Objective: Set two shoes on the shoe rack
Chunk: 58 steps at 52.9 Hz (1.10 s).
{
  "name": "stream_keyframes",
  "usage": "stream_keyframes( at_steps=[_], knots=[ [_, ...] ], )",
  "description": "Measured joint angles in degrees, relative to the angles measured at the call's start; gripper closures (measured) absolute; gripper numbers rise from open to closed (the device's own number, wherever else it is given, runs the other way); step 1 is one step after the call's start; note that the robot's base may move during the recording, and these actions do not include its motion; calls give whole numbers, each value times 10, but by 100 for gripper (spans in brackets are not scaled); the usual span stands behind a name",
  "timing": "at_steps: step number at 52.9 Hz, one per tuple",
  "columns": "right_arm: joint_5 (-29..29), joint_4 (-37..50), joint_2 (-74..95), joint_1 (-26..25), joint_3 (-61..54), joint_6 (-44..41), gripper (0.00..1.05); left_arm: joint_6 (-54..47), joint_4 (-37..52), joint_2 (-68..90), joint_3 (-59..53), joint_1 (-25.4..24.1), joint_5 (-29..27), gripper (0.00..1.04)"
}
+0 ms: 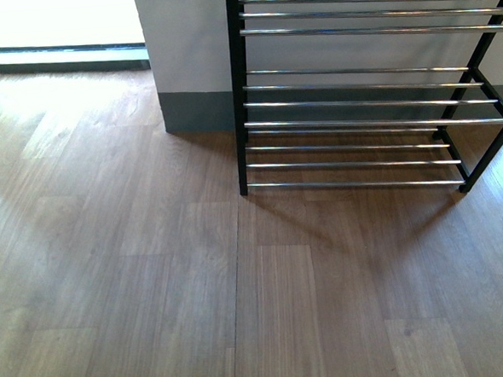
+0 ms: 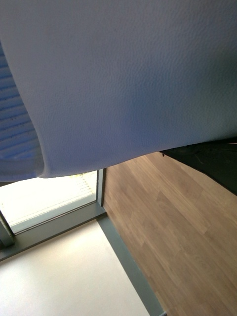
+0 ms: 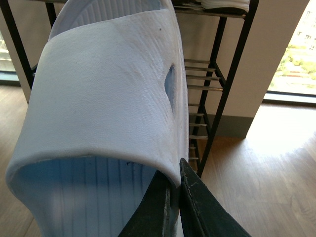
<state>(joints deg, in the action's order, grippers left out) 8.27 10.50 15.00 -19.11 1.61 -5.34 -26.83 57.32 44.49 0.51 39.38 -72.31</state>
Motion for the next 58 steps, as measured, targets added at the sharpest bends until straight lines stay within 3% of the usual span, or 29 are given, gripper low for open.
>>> stream_keyframes(
  at_steps=[58],
  knots=[
    [0, 0, 0, 0, 0, 0, 103, 0, 0, -1, 0, 0, 0, 103]
  ],
)
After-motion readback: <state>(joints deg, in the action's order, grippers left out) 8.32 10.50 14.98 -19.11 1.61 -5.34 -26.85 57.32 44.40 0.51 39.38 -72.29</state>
